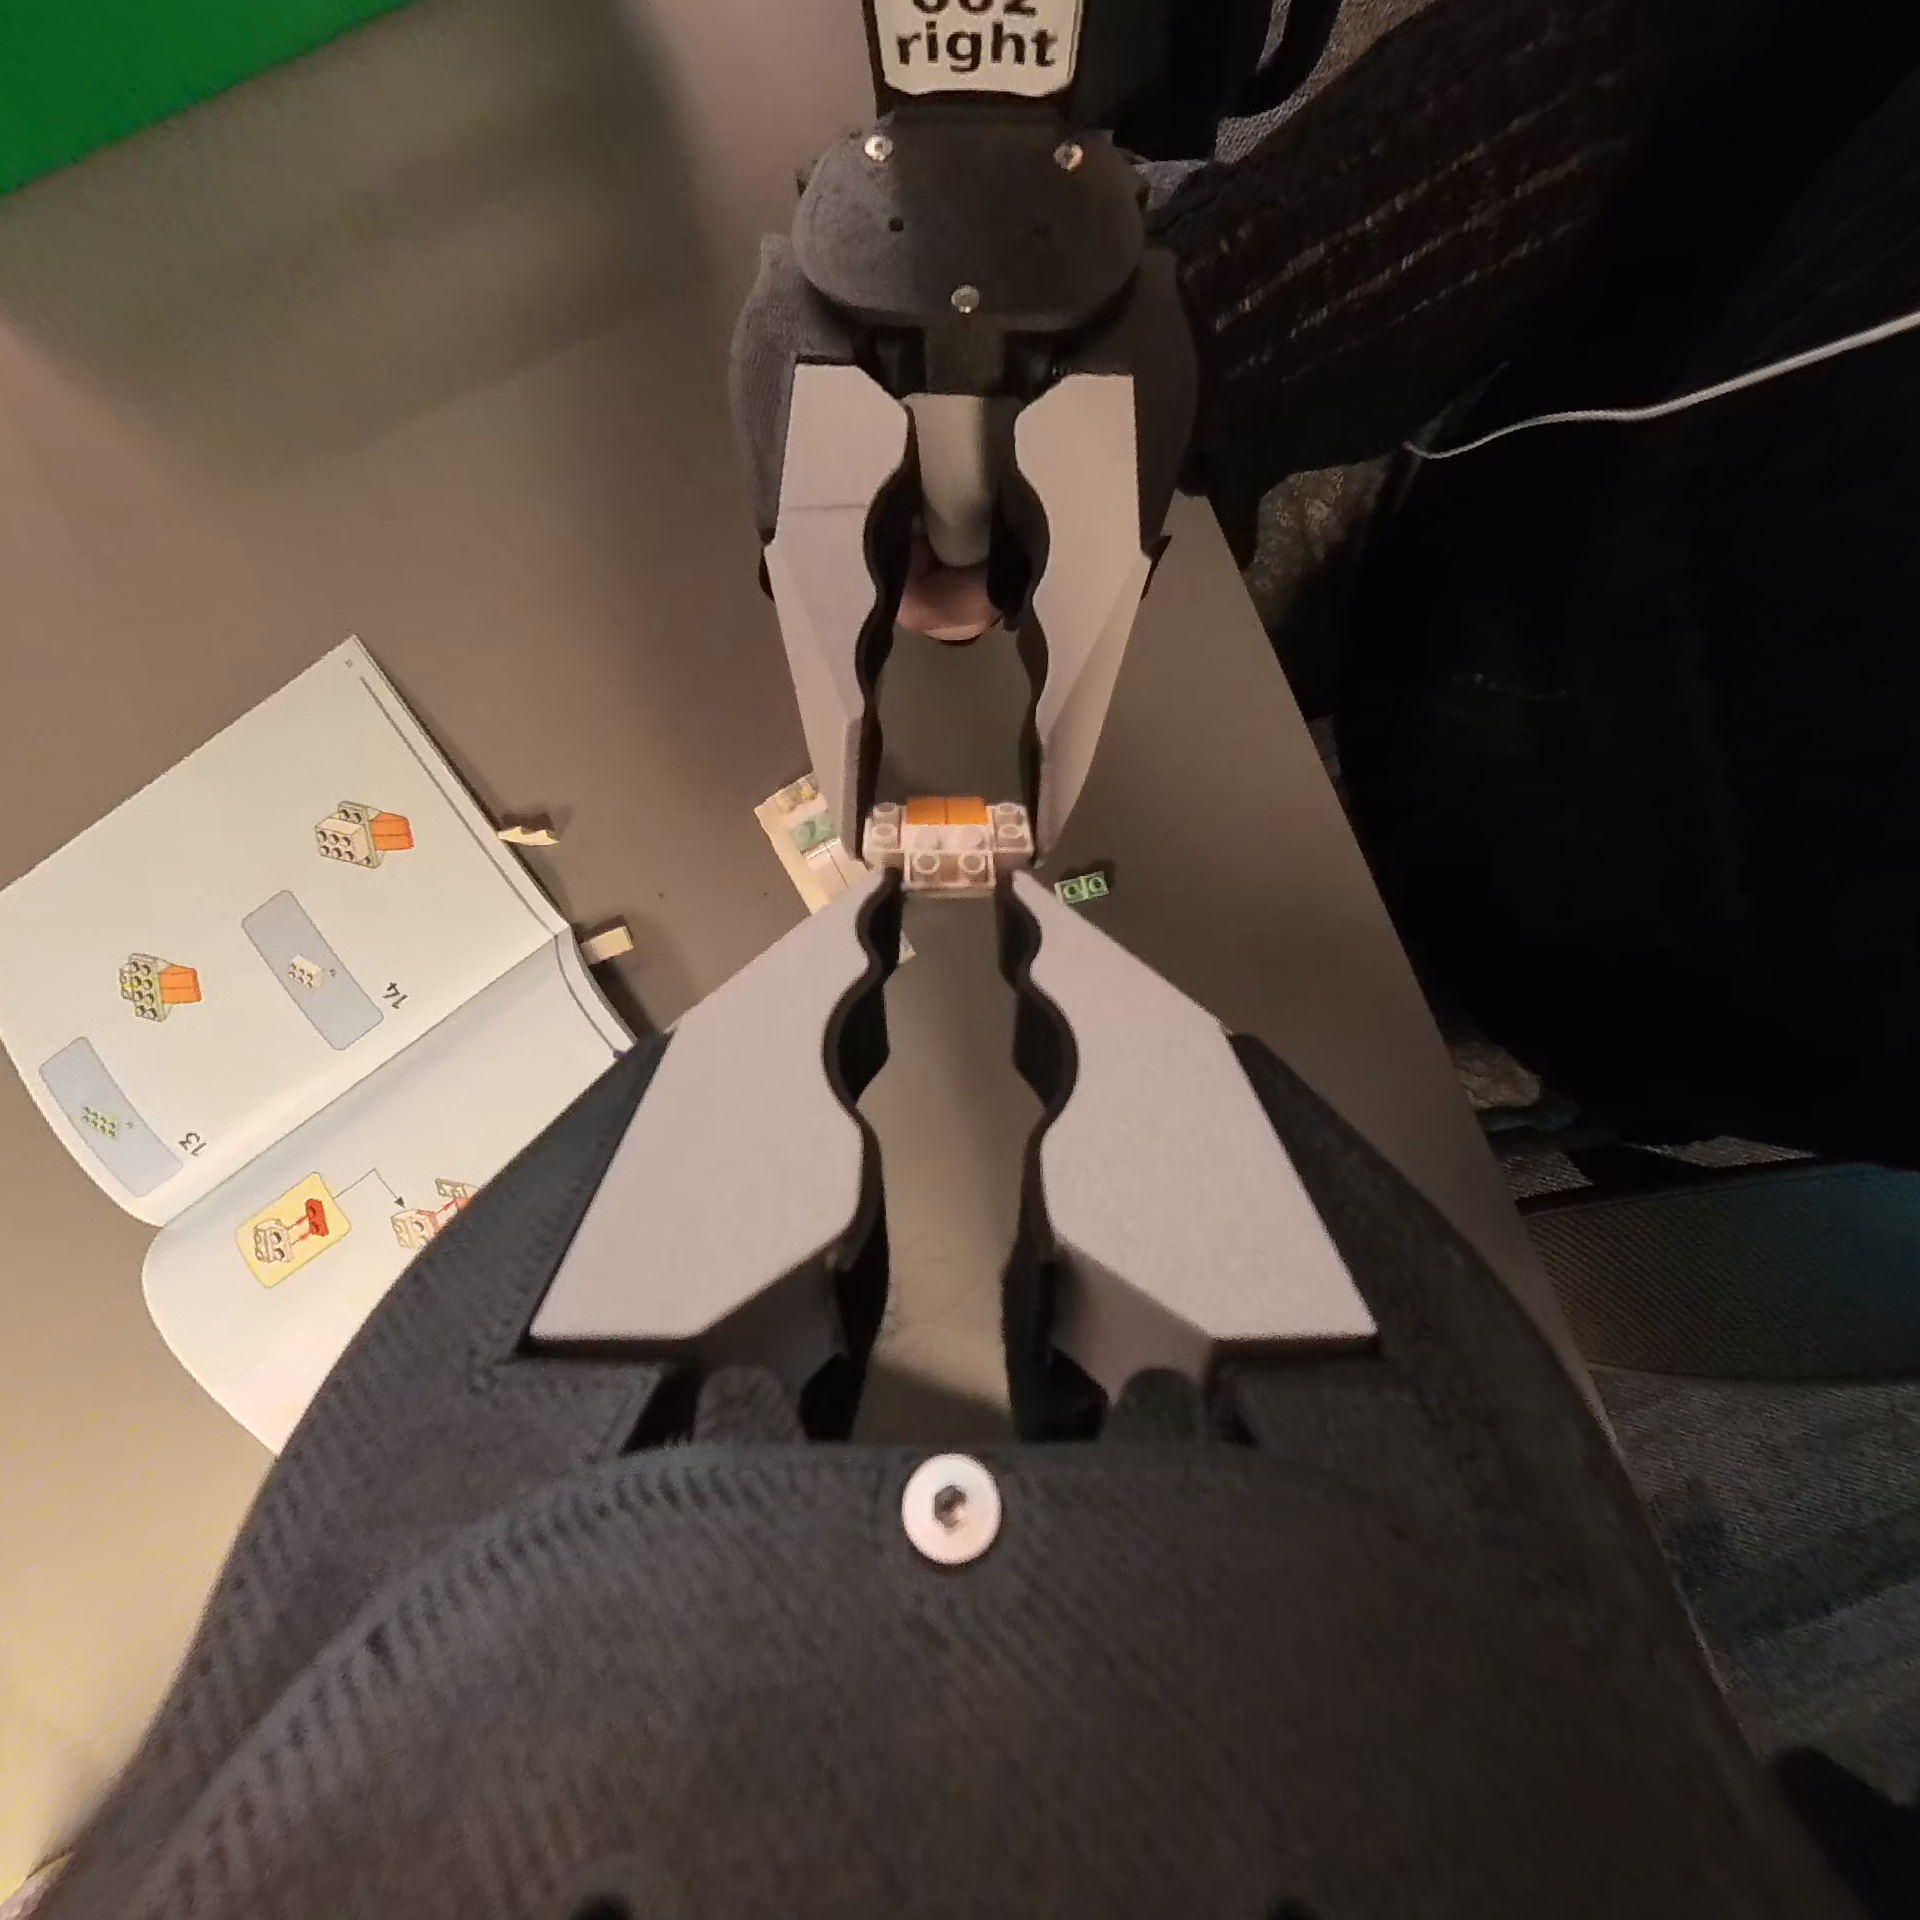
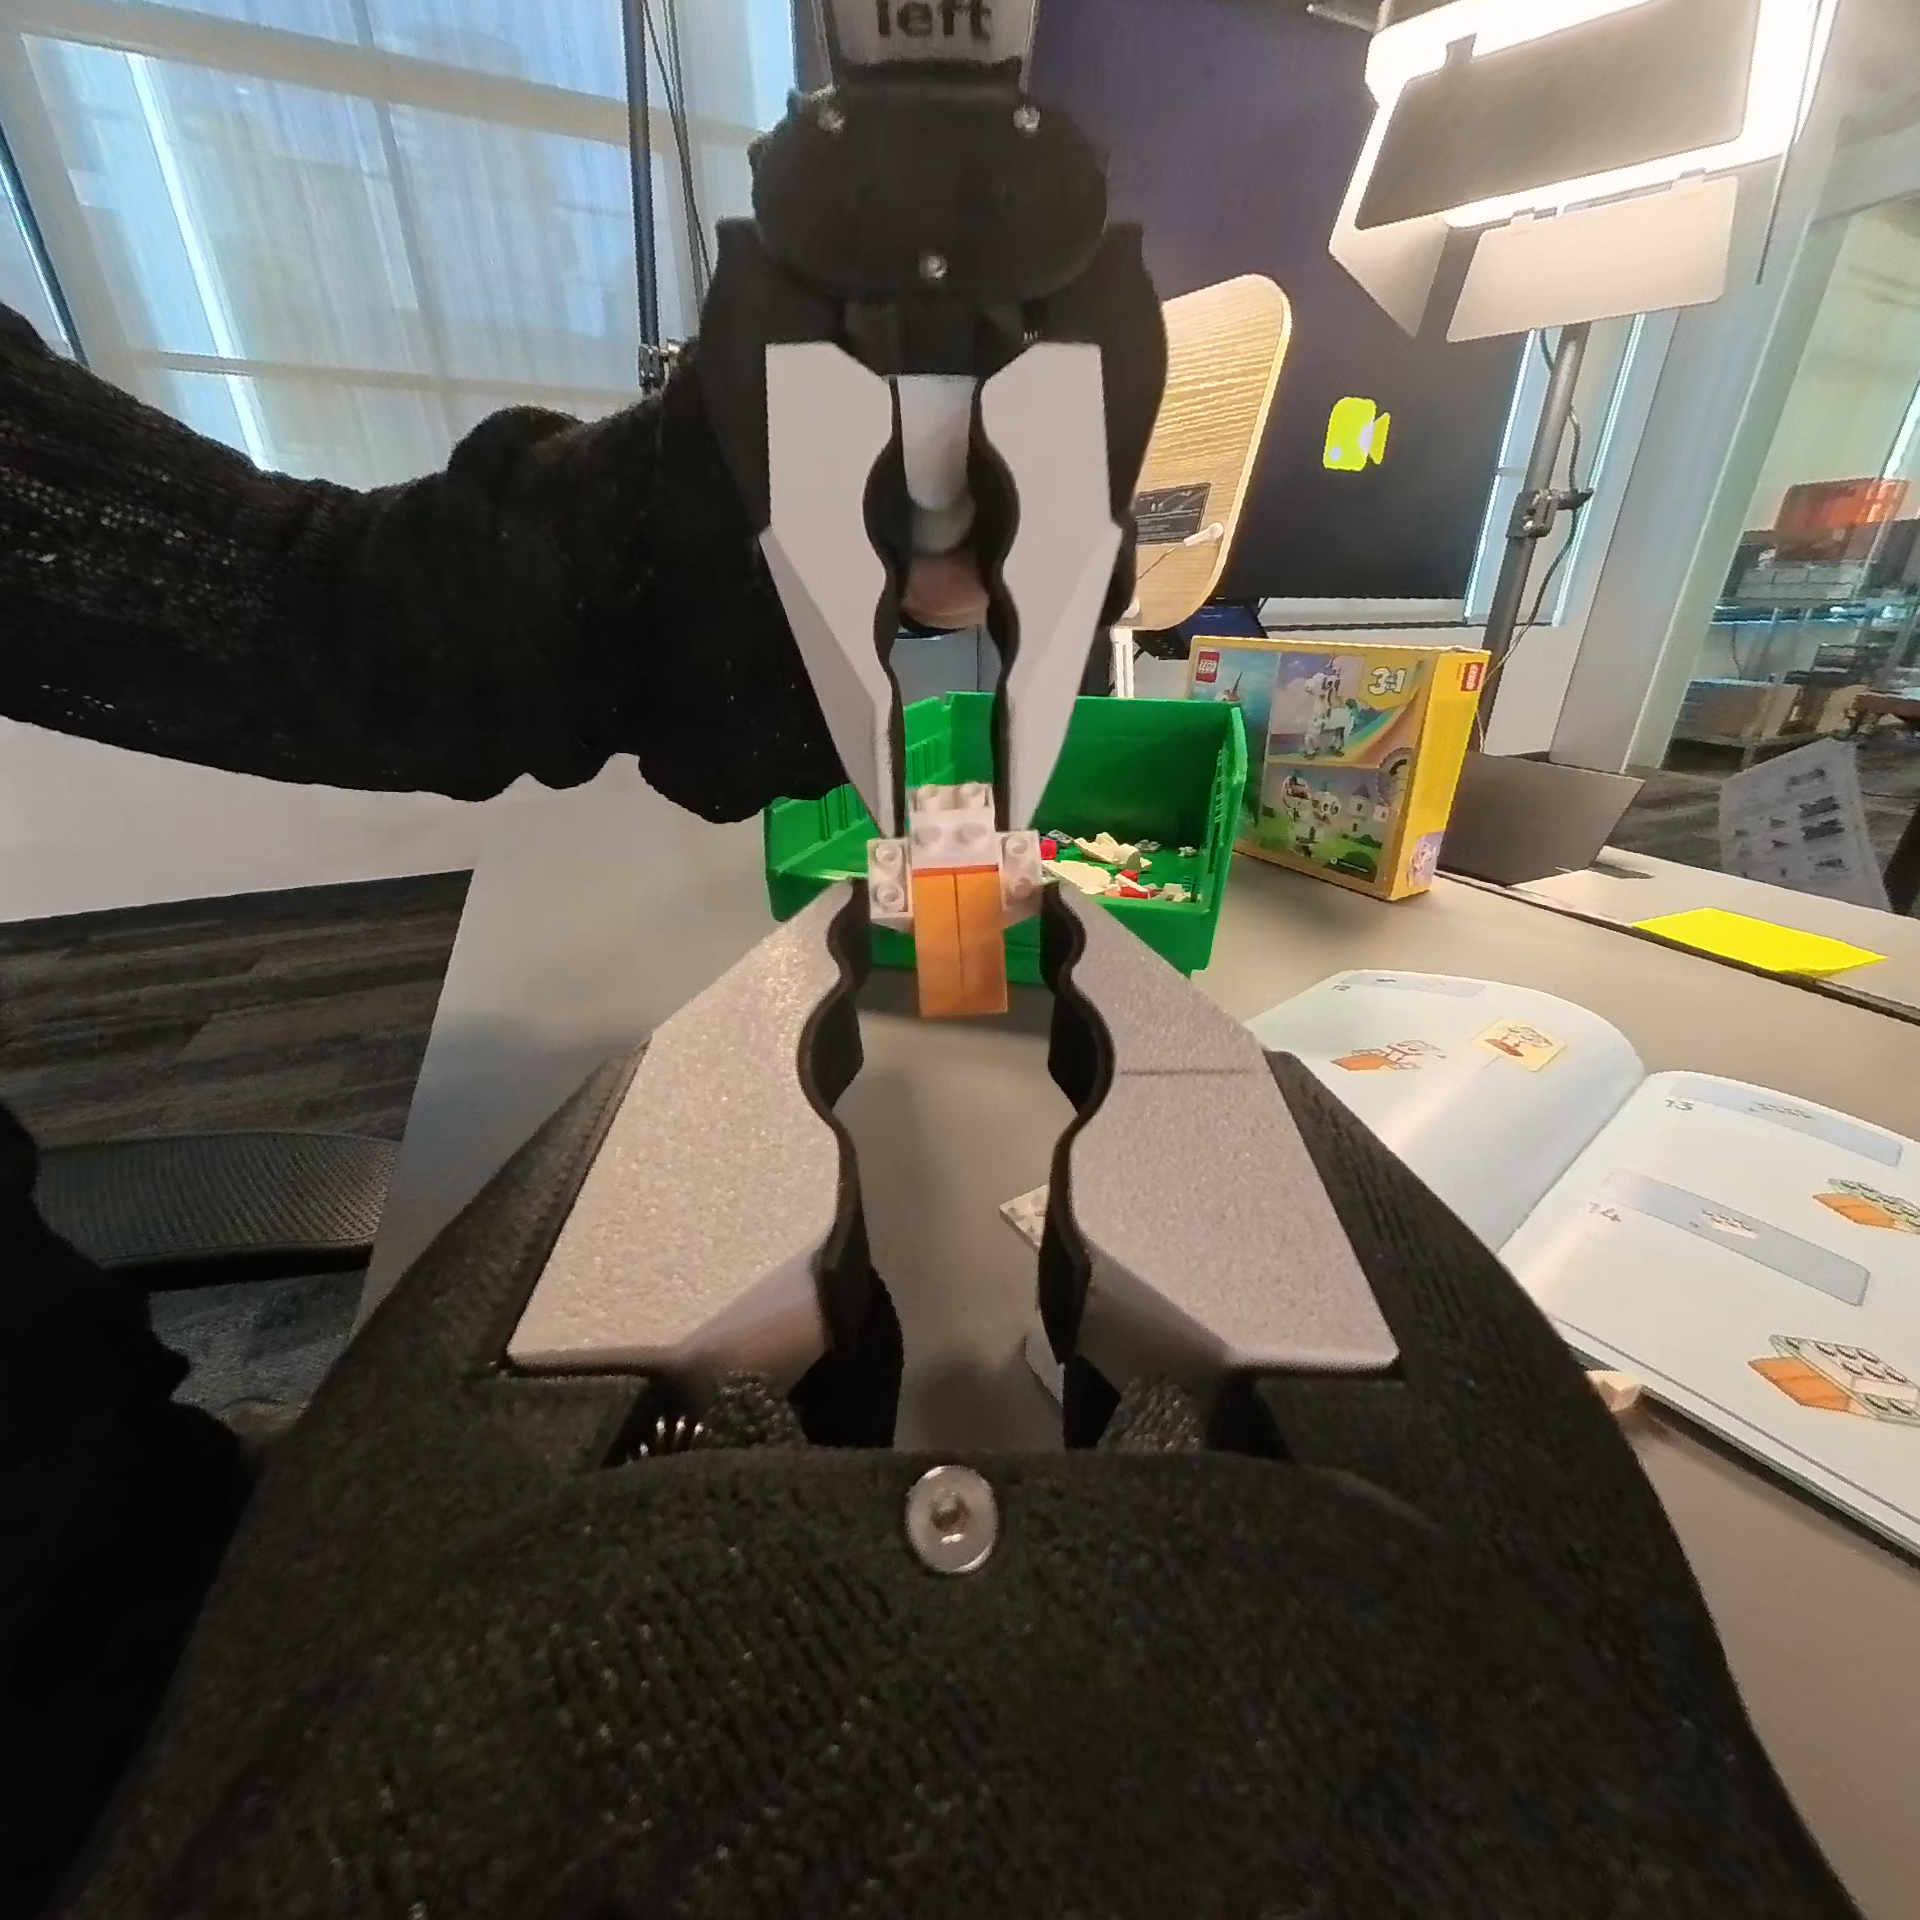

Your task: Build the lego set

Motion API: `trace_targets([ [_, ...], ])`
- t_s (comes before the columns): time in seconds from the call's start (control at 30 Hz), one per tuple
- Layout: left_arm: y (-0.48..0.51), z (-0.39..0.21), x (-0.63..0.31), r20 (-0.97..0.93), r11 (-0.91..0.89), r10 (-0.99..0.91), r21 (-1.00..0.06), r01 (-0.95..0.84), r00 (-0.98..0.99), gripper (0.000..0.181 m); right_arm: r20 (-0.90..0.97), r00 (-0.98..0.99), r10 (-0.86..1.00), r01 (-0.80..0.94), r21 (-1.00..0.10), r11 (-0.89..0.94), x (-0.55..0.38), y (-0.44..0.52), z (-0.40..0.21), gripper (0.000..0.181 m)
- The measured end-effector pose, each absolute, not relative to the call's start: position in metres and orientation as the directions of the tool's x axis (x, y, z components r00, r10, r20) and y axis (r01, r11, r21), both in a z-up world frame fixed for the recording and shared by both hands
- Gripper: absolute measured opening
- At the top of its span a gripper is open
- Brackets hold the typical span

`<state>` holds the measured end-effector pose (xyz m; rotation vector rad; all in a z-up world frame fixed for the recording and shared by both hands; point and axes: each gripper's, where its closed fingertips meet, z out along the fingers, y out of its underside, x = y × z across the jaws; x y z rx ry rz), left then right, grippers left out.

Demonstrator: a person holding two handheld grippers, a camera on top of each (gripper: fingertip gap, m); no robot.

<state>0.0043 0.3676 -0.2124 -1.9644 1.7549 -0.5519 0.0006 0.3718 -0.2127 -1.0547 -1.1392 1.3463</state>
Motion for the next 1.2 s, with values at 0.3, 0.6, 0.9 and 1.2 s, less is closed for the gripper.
trace_targets([
  [0.3, 0.372, -0.203, 0.007, -0.002, -0.109, -0.991, -0.593, -0.798, 0.137, 0.026, 0.007, -0.056, 0.998, -0.175, -0.985, -0.003, 0.002, 0.374, -0.211, 0.031],
  [0.6, 0.411, -0.128, 0.012, 0.077, -0.249, -0.764, -0.951, -0.182, 0.640, 0.041, 0.080, 0.099, 0.992, -0.234, -0.967, 0.101, 0.012, 0.390, -0.198, 0.031],
  [0.9, 0.406, -0.161, 0.014, 0.361, -0.238, -0.525, -0.932, 0.275, 0.771, 0.054, 0.108, 0.284, 0.953, -0.307, -0.931, 0.197, 0.033, 0.410, -0.182, 0.031],
  [1.2, 0.415, -0.182, 0.040, 0.404, -0.281, -0.533, -0.913, 0.295, 0.743, 0.044, 0.144, 0.344, 0.928, -0.306, -0.917, 0.255, 0.037, 0.413, -0.178, 0.031],
])
